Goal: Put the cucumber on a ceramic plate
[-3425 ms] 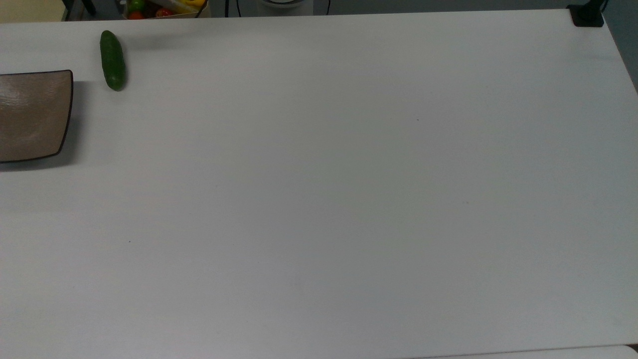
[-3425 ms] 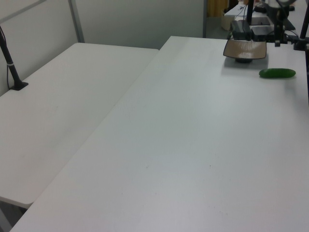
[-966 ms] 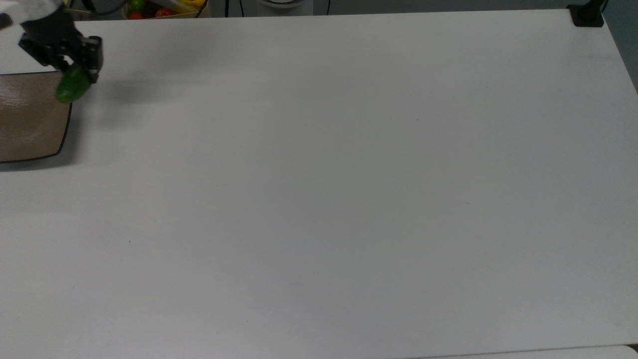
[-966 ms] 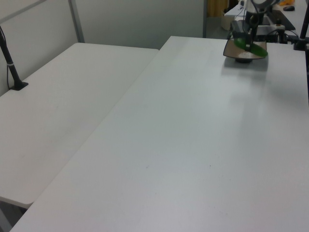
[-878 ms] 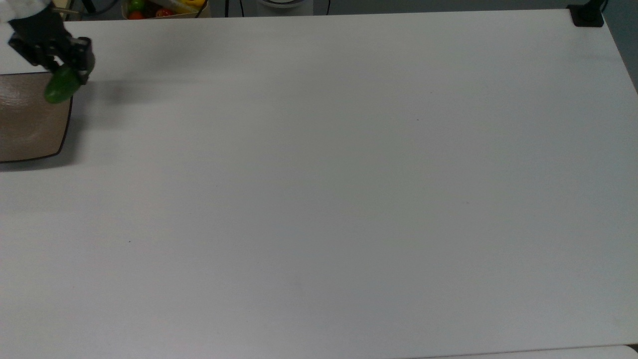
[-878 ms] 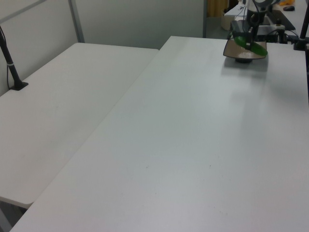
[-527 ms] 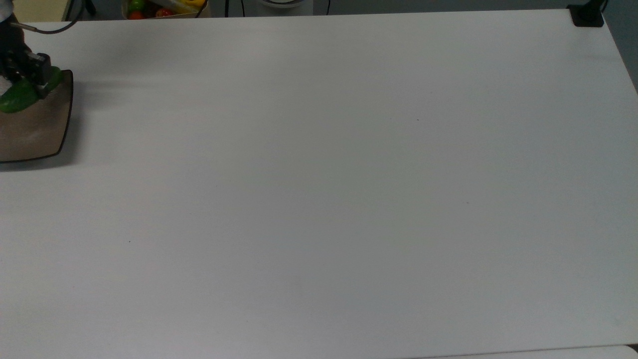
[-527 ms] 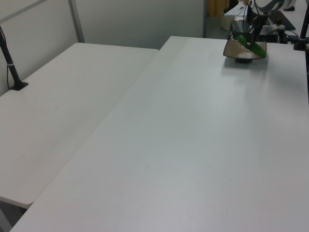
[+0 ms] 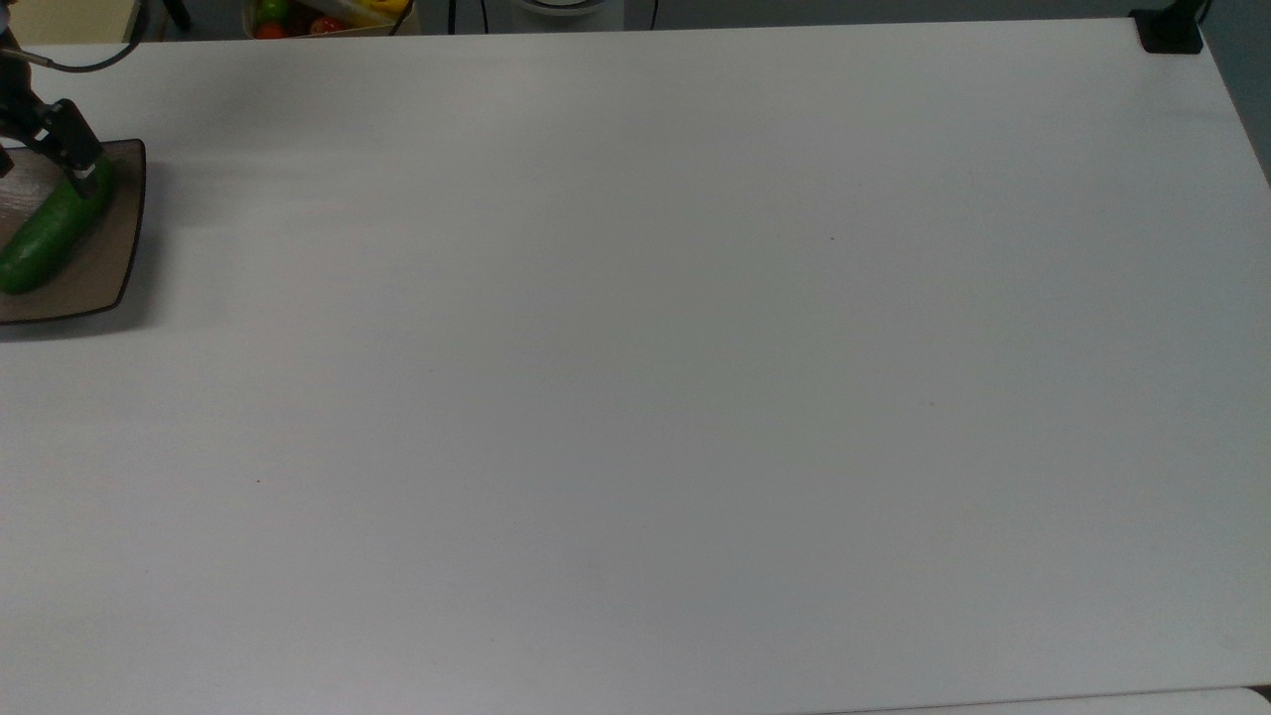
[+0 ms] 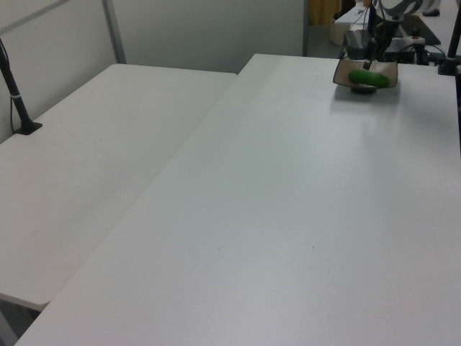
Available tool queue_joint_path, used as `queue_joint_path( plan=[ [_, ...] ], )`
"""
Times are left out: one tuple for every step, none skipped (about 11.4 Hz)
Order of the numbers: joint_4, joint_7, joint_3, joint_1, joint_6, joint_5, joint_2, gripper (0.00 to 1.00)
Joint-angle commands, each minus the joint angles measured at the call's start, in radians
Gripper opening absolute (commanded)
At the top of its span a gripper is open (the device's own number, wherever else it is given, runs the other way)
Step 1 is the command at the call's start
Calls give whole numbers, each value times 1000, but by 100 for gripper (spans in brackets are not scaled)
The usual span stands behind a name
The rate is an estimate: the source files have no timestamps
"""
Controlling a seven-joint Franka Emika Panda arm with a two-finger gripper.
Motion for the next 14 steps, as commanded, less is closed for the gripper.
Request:
queue_joint_path(
  plan=[
    [12,36,4,8,-34,24,-41,100],
    [16,80,10,15,-80,24,-59,100],
    [16,117,15,24,-121,24,-81,100],
    [16,157,37,35,-187,24,-101,100],
    [24,201,64,41,-254,23,-122,100],
    [33,250,91,44,-314,23,-153,100],
    [42,283,126,55,-382,23,-179,100],
    [68,306,145,67,-451,23,-205,100],
    [75,324,151,101,-509,24,-228,100],
    [66,356,153,156,-528,23,-268,100],
    [64,399,151,214,-561,21,-289,100],
    [64,440,141,282,-569,17,-292,100],
    [53,473,122,340,-559,10,-300,100],
    [46,481,77,430,-551,9,-300,100]
  ],
)
